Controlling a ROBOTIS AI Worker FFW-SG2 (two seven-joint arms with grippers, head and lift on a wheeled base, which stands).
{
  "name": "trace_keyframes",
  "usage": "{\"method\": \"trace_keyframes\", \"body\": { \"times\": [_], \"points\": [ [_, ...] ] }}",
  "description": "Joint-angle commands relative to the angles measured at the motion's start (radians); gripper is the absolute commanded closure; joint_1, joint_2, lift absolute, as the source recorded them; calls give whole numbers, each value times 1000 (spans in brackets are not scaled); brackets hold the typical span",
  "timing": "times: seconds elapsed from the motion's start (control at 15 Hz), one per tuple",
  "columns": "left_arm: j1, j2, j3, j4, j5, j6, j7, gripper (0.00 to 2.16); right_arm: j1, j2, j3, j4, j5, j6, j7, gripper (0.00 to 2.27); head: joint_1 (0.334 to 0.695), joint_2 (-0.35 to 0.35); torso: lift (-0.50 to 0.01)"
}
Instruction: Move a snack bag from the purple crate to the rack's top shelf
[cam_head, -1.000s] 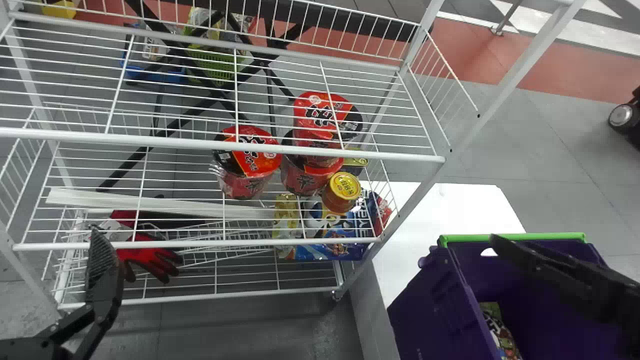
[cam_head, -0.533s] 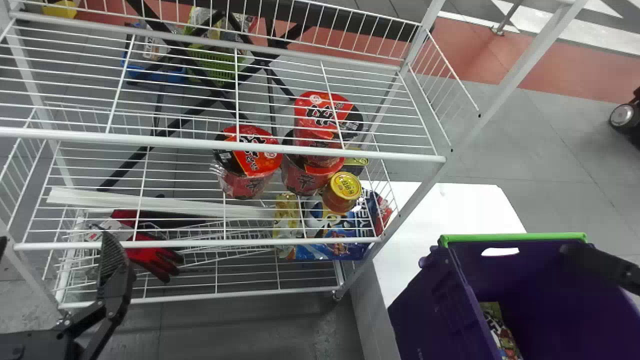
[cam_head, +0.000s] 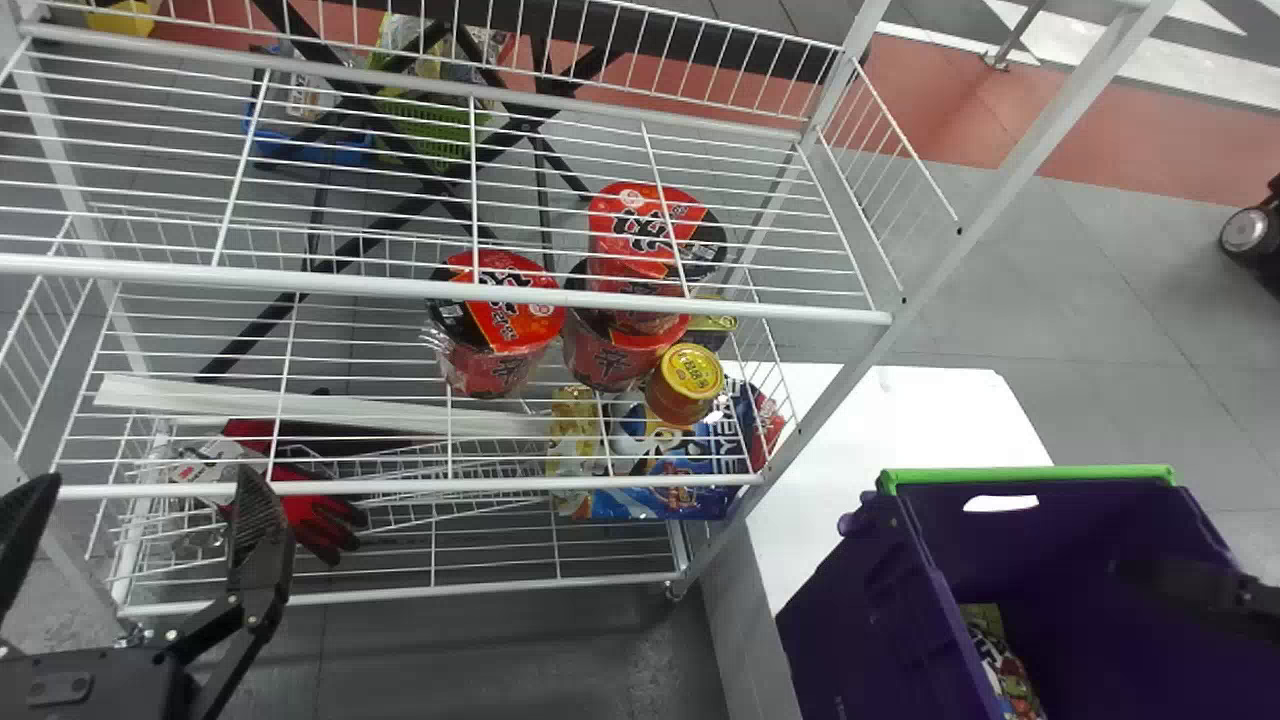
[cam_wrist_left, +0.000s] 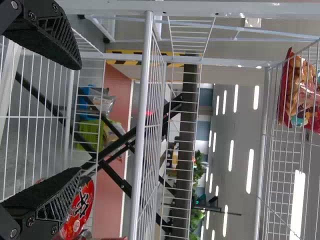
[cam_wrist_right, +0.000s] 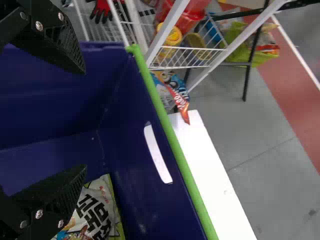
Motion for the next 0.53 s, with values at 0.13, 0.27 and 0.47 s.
{"method": "trace_keyframes", "body": {
  "times": [0.13, 0.27, 0.47],
  "points": [
    [-2, 5, 7, 1, 3, 11, -1, 90, -10, -60, 149, 231, 133, -216, 60, 174, 695, -350, -461],
    [0, 9, 14, 1, 16, 11, -2, 90, -34, -75, 210, 305, 190, -247, 116, 174, 695, -350, -461],
    [-3, 9, 17, 1, 20, 11, -7, 90, -70, -81, 342, 443, 322, -351, 116, 174, 695, -350, -461]
  ]
}}
